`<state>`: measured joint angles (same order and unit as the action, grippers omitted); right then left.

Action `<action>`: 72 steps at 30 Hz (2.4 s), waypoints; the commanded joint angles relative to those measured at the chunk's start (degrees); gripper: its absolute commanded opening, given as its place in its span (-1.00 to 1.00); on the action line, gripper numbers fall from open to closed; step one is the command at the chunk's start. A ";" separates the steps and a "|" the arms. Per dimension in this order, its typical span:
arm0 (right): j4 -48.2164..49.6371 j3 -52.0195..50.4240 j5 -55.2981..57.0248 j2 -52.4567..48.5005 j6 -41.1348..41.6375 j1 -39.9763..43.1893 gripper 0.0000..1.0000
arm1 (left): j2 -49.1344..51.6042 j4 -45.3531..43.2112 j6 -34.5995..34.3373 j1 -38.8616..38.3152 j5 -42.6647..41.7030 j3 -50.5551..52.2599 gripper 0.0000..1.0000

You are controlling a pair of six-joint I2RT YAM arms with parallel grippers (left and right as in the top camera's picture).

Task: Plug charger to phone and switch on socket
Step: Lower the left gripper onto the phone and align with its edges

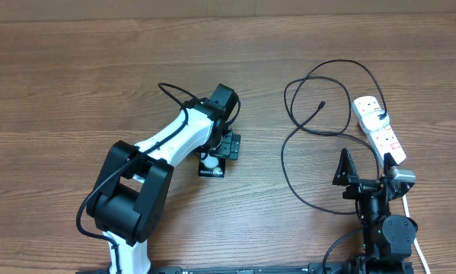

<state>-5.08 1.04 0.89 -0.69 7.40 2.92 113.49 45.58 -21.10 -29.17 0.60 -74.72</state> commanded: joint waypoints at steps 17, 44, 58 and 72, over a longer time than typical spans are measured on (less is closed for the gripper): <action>0.44 -0.59 0.35 0.52 -0.35 -0.33 1.00 | 0.63 -4.13 -1.68 -0.22 -0.61 5.25 0.99; 0.44 -0.59 0.35 0.52 -0.35 -0.33 1.00 | 0.63 -4.26 -4.28 -0.28 -1.70 5.25 0.84; 0.44 -0.59 0.35 0.52 -0.35 -0.33 1.00 | 0.61 -3.58 -4.22 -0.09 -1.79 5.25 0.28; 0.44 -0.59 0.35 0.52 -0.35 -0.33 1.00 | 0.63 -0.15 -4.24 -0.11 -4.02 5.25 1.00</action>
<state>-5.08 1.04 0.89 -0.69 7.42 2.90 112.29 44.88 -24.51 -29.28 0.99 -71.55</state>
